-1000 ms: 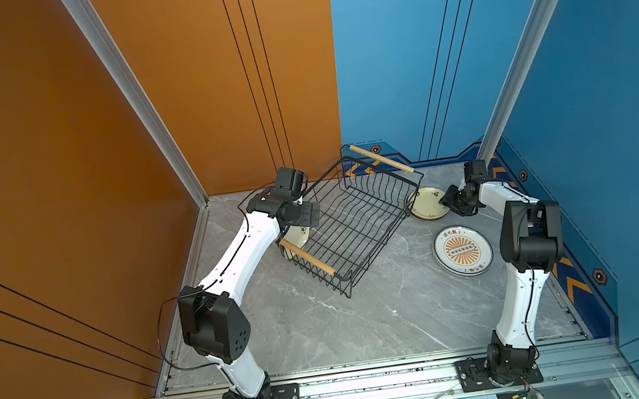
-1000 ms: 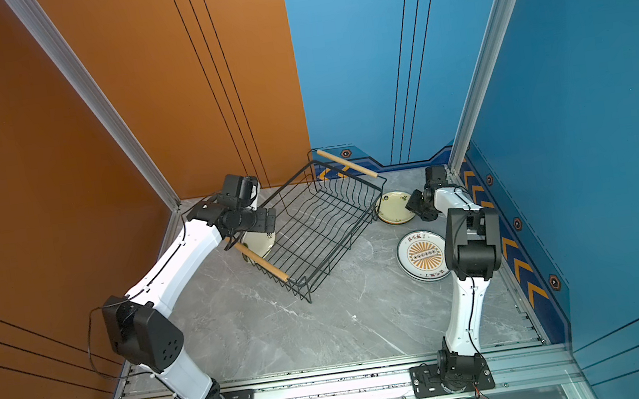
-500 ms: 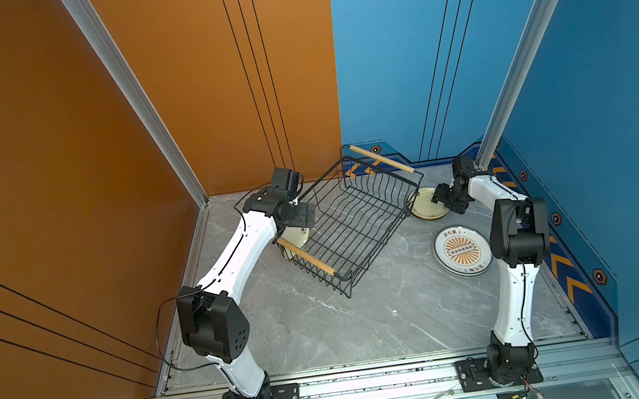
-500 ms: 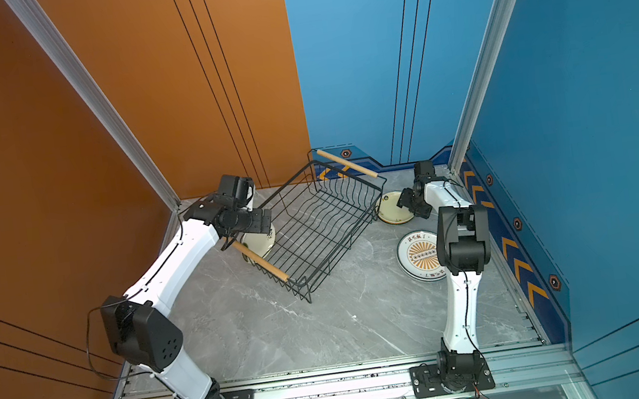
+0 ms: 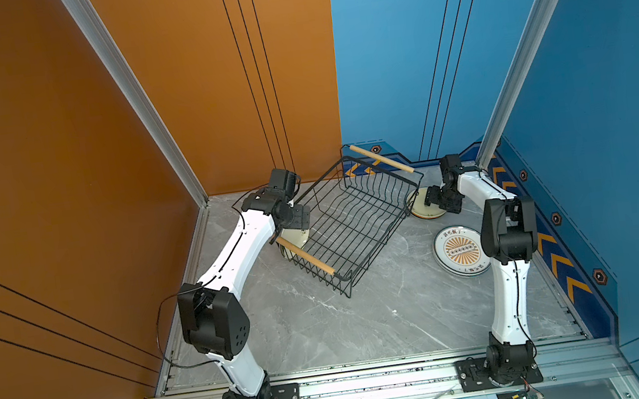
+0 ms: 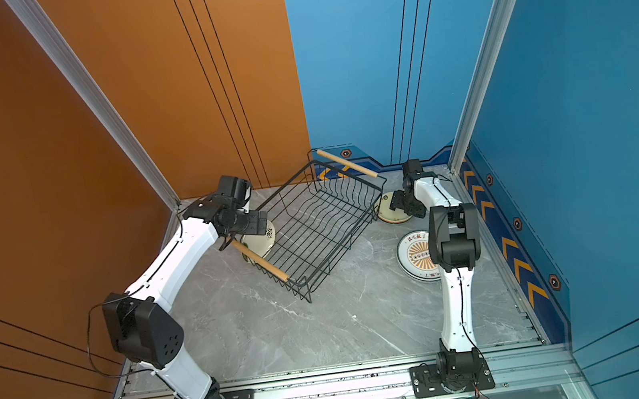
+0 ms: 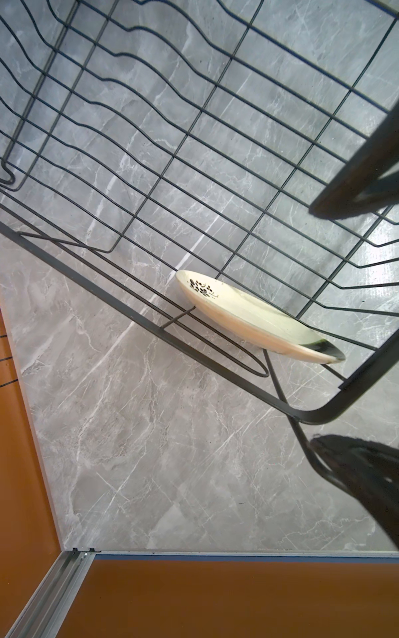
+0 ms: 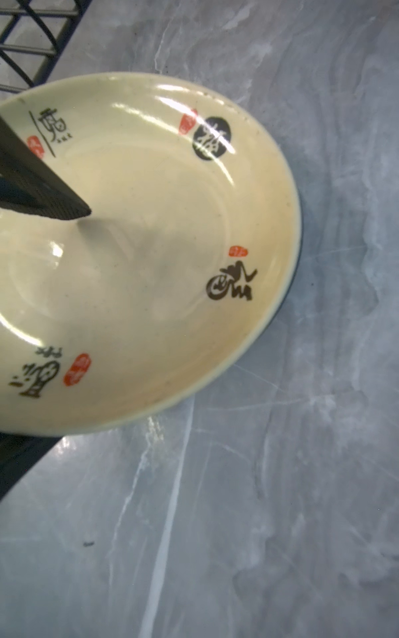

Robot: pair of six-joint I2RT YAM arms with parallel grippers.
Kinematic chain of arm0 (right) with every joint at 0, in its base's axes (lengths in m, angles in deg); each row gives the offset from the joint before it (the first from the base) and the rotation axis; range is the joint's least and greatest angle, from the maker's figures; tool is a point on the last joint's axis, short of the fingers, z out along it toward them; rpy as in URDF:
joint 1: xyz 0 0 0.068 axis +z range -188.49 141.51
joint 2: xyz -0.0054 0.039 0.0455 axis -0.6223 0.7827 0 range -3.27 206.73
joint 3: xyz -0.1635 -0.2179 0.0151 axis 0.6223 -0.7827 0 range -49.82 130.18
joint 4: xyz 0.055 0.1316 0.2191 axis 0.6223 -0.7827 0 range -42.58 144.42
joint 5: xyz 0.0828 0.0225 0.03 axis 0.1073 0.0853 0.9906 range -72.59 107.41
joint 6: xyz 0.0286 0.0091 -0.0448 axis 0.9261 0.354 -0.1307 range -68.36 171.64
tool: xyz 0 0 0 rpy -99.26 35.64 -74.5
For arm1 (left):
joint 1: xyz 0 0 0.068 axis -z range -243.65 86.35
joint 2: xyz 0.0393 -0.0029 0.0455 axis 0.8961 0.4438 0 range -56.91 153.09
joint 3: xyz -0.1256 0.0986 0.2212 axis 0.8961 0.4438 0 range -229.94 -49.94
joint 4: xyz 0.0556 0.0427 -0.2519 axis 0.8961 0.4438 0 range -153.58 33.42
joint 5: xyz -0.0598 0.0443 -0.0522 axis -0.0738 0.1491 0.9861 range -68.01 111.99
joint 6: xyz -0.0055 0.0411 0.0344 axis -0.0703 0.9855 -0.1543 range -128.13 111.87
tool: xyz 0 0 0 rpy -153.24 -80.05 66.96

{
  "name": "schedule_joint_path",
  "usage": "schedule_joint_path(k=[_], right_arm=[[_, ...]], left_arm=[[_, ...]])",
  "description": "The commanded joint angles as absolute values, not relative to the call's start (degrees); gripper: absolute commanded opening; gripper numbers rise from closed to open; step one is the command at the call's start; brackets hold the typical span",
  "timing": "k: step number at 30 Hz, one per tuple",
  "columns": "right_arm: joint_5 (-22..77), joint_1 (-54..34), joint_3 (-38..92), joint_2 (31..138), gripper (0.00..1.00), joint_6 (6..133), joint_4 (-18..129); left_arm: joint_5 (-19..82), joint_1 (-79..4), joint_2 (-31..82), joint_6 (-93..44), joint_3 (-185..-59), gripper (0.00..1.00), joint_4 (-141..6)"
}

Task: Unload the plates from the dish rack
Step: 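Release the cream plate with the right gripper while left grasps the last cream plate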

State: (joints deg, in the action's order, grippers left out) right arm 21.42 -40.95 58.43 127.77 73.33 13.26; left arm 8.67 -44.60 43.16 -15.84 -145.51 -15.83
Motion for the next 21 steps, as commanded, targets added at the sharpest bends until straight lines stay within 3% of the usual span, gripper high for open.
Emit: schedule_joint_path(k=[1,10,21], right_arm=[[19.83,-40.75,59.24,128.03,0.80,71.76,9.95],[20.11,-42.85,54.43,123.27,0.80,72.28,11.06],[22.83,-45.67,46.15,117.03,0.80,73.78,15.59]], left_arm=[[8.04,-45.20,44.33,-14.57,-145.30,0.99,-13.95],[7.18,-45.28,47.34,-13.42,-146.44,0.93,-12.47],[7.48,-46.82,51.89,-12.88,-146.89,0.70,-12.28]])
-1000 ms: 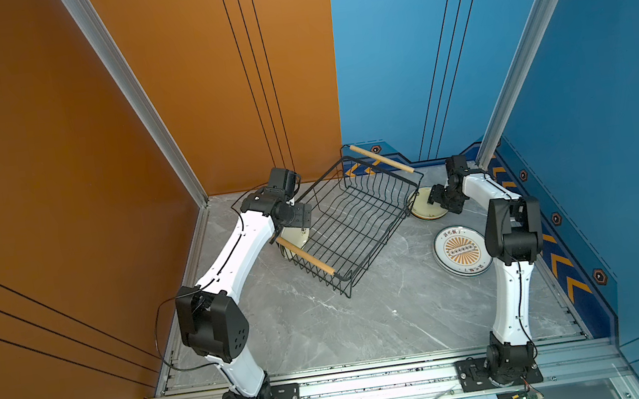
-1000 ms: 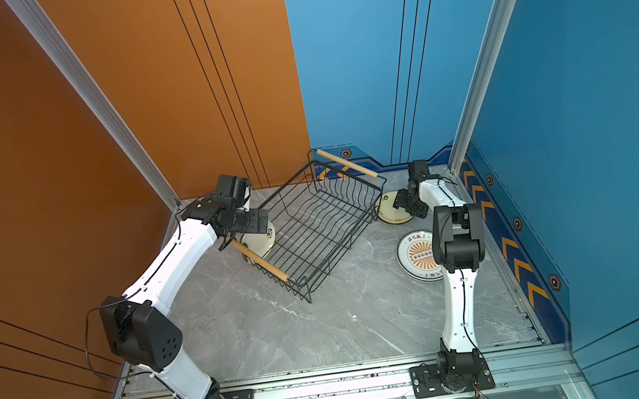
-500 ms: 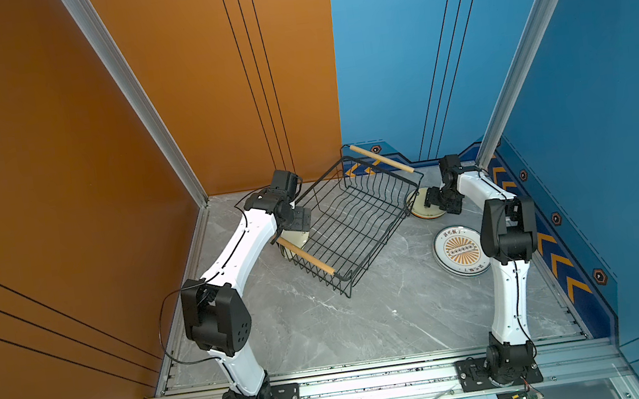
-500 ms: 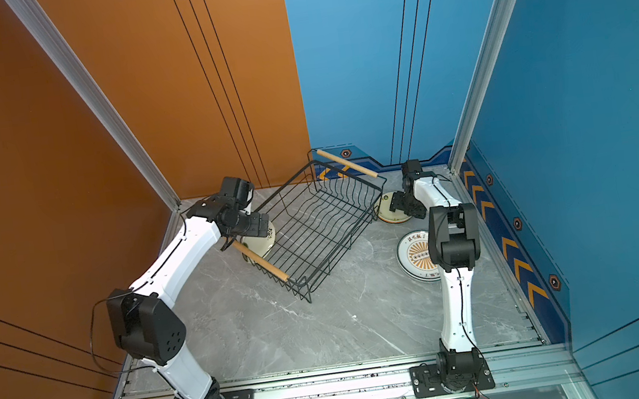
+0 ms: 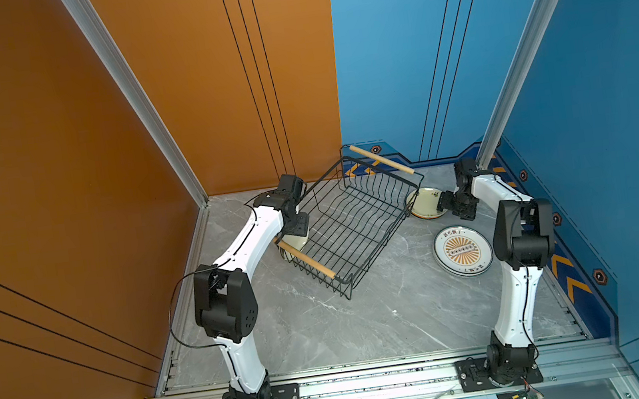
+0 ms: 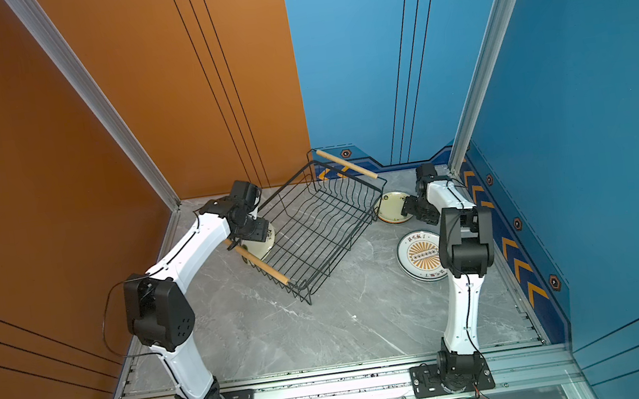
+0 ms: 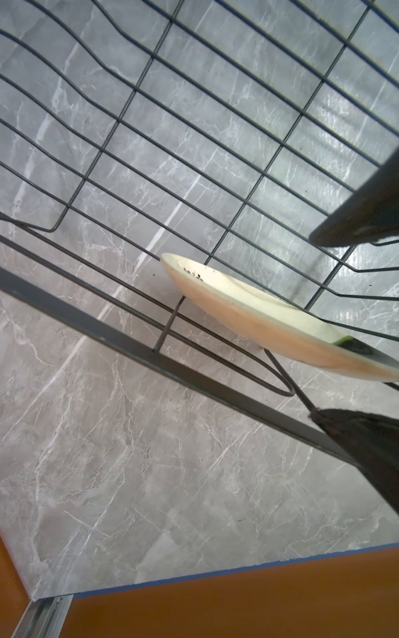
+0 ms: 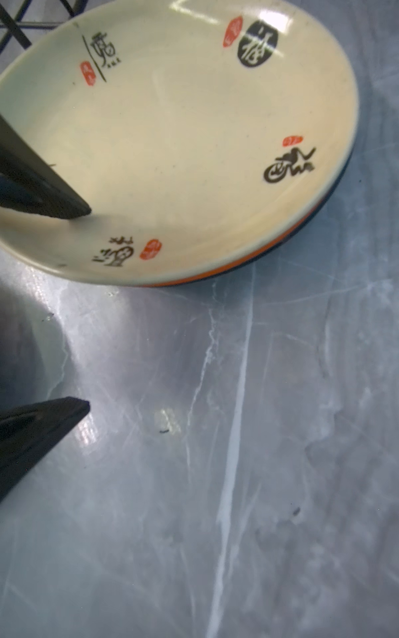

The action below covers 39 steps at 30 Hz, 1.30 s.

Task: Unload the plates from the dish rack
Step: 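Release the cream plate with the right gripper while left grasps the last cream plate, then hold the last cream plate in the rack with the left gripper while right withdraws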

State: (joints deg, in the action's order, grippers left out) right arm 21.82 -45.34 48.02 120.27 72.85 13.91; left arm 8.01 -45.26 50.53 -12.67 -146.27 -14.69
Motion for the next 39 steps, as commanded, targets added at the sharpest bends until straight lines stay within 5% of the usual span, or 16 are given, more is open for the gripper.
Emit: schedule_joint_path(k=[1,23,39], right_arm=[[23.10,-45.85,45.39,116.49,0.80,73.94,16.00],[24.94,-47.01,39.98,110.42,0.80,74.49,18.99],[26.70,-47.82,38.71,108.55,0.80,74.93,20.07]], left_arm=[[7.81,-47.08,52.19,-12.88,-146.88,0.67,-12.31],[7.79,-48.71,53.86,-11.69,-144.60,0.21,-9.07],[8.97,-49.08,52.36,-12.00,-143.54,0.02,-8.29]])
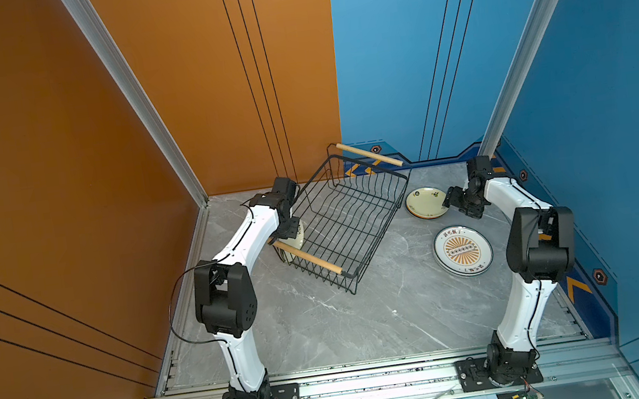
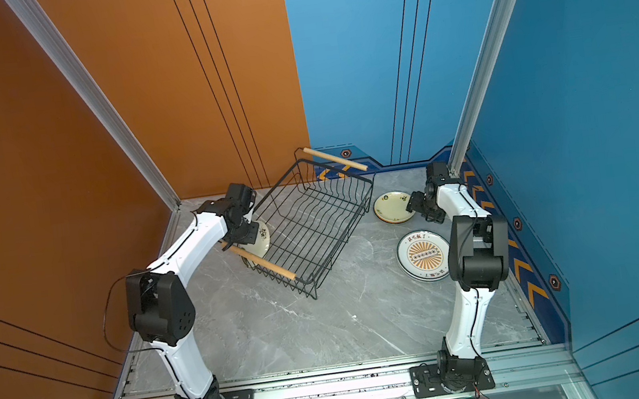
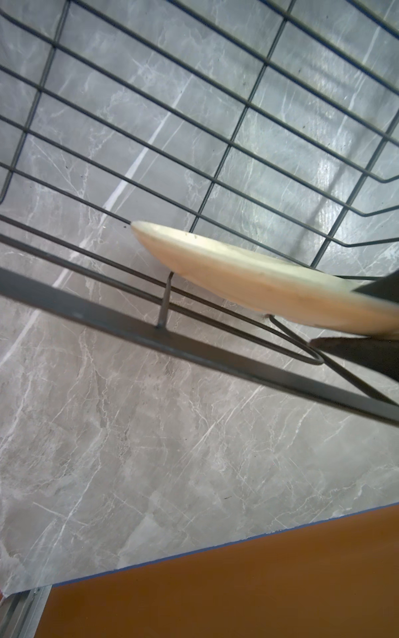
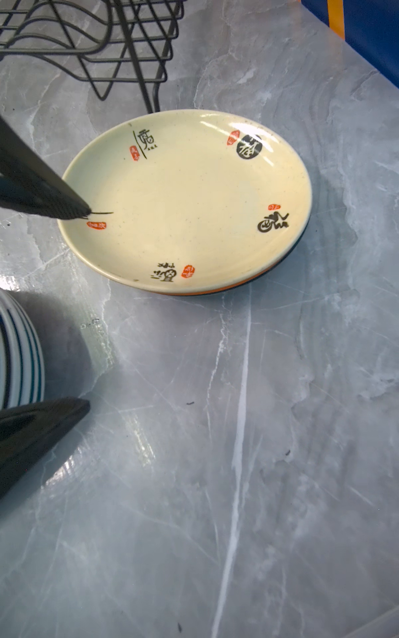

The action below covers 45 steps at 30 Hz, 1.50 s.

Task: Unload the plates from the dish rack
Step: 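Hold the last cream plate in the rack with the left gripper while right withdraws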

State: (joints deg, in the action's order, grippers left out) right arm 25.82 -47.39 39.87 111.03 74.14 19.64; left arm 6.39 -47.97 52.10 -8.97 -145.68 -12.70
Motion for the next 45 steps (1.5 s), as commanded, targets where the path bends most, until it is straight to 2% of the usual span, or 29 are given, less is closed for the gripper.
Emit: schedule_joint_path(k=[1,18,30,45], right_arm=[[26.92,-47.95,38.69,108.38,0.80,75.01,20.14],[30.08,-48.98,36.93,106.43,0.80,75.98,22.03],[31.29,-49.57,35.57,104.92,0.80,76.42,23.39],[29.34,-49.96,32.02,101.03,0.81,76.68,24.44]], left_arm=[[9.24,-48.98,52.22,-12.00,-143.63,0.01,-8.29],[11.22,-45.57,49.71,-10.51,-146.32,0.00,-7.77],[8.64,-42.51,49.89,-9.77,-150.15,0.00,-7.91],[5.23,-38.26,55.29,-11.88,-162.47,0.00,-8.09]])
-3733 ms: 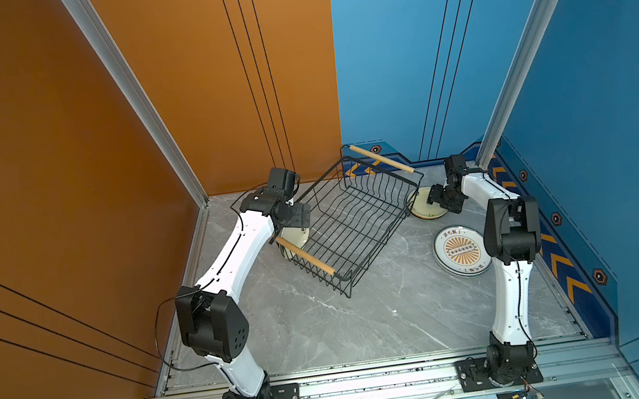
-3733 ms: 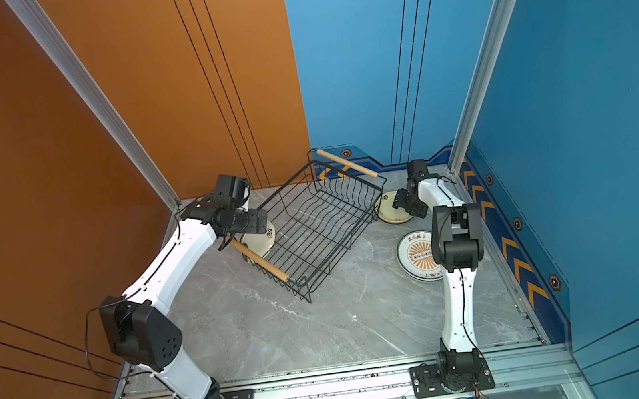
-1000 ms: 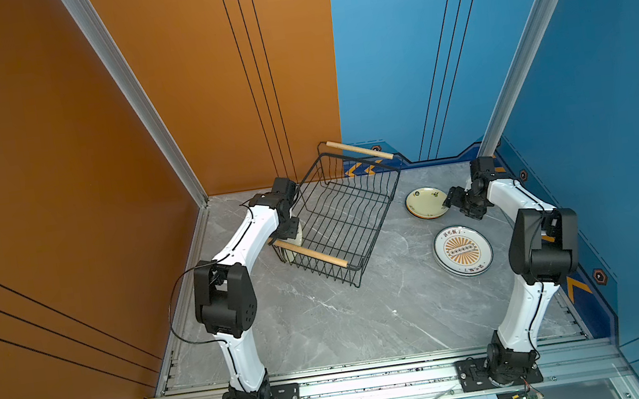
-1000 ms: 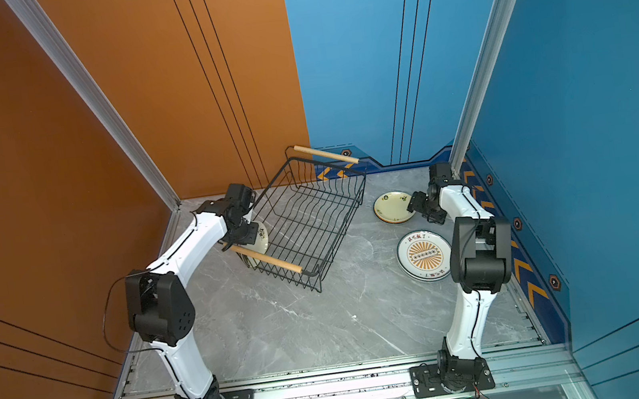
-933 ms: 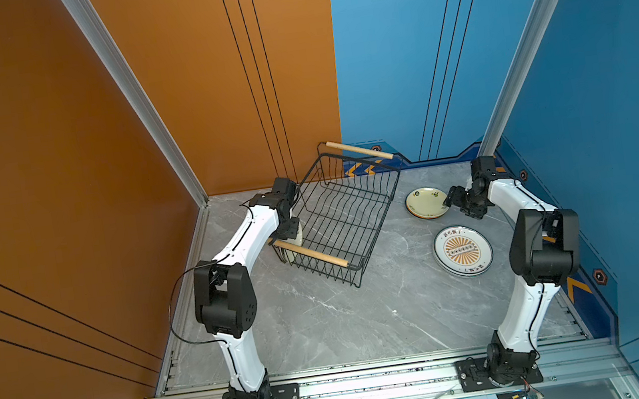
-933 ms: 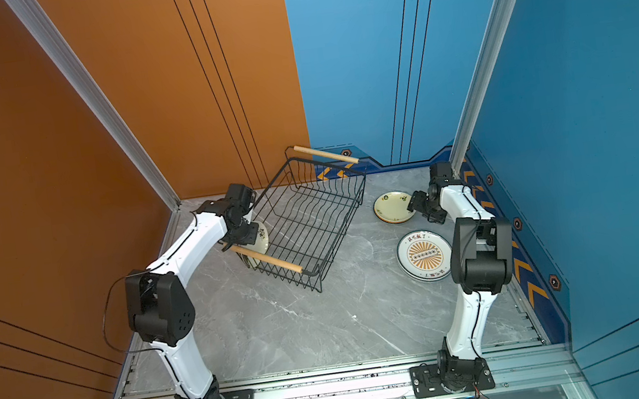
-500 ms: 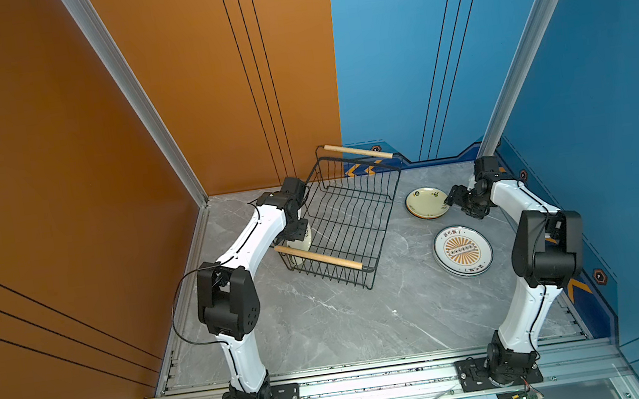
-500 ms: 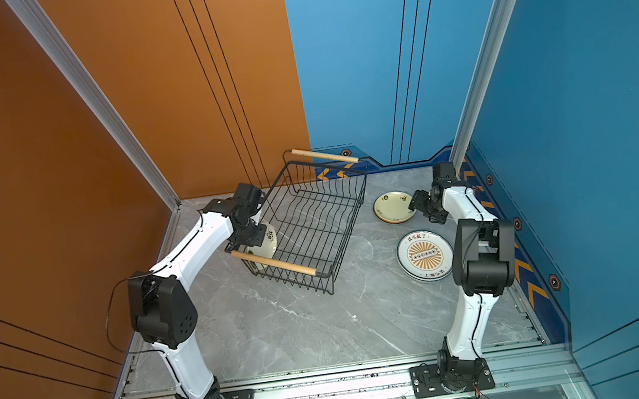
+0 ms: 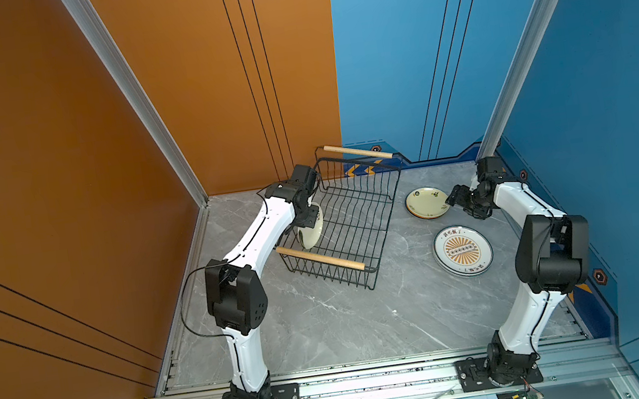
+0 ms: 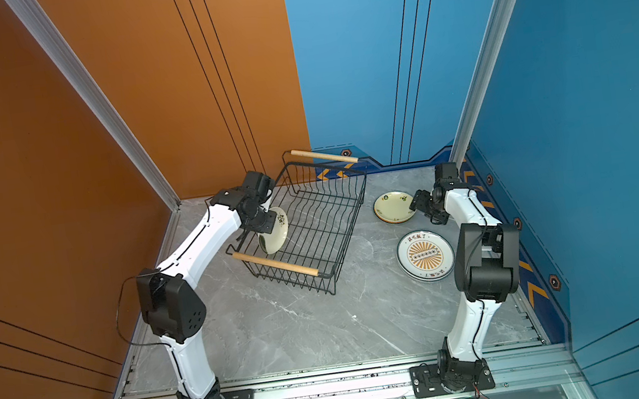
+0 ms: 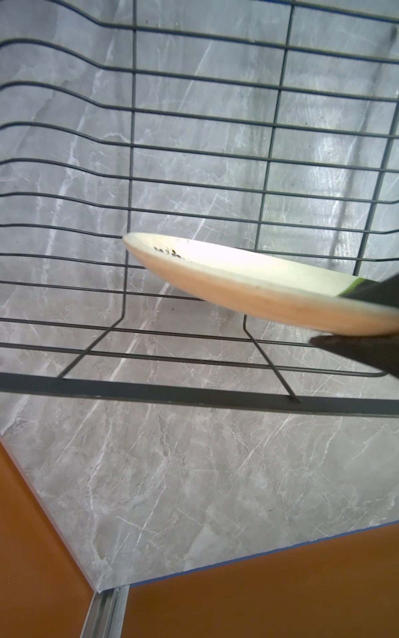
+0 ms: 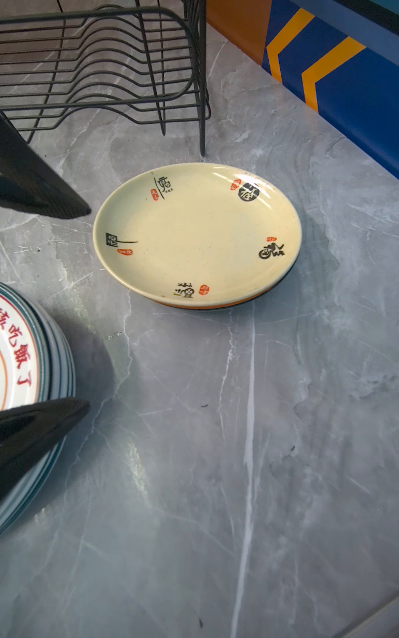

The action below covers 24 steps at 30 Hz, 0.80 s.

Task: Unload the plates from the dish rack
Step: 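Hold the last cream plate in the rack with the left gripper while right withdraws, then lift the cream plate toward the right gripper while right reaches toward it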

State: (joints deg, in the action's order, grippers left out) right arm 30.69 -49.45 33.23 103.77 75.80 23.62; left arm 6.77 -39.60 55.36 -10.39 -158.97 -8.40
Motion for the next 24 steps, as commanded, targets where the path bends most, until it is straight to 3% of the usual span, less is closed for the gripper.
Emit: schedule_joint_path(k=[1,8,13,19,24], right_arm=[[29.07,-50.06,31.54,100.35,0.80,76.77,24.62],[30.03,-50.32,26.52,93.50,0.81,77.98,26.80],[39.23,-50.75,21.40,85.84,0.80,81.38,30.80],[55.22,-48.54,15.52,78.48,0.78,89.69,40.76],[60.07,-43.16,10.94,75.41,0.77,100.77,54.44]], left_arm=[[5.16,-37.70,55.21,-12.23,-163.71,0.00,-8.06],[8.31,-35.28,54.24,-18.55,-170.19,0.00,-8.09],[14.50,-33.91,52.62,-26.05,-172.21,0.00,-9.17],[26.44,-32.81,47.11,-34.46,-165.37,0.00,-22.31],[33.15,-32.54,43.51,-42.88,-157.61,0.00,-35.35]])
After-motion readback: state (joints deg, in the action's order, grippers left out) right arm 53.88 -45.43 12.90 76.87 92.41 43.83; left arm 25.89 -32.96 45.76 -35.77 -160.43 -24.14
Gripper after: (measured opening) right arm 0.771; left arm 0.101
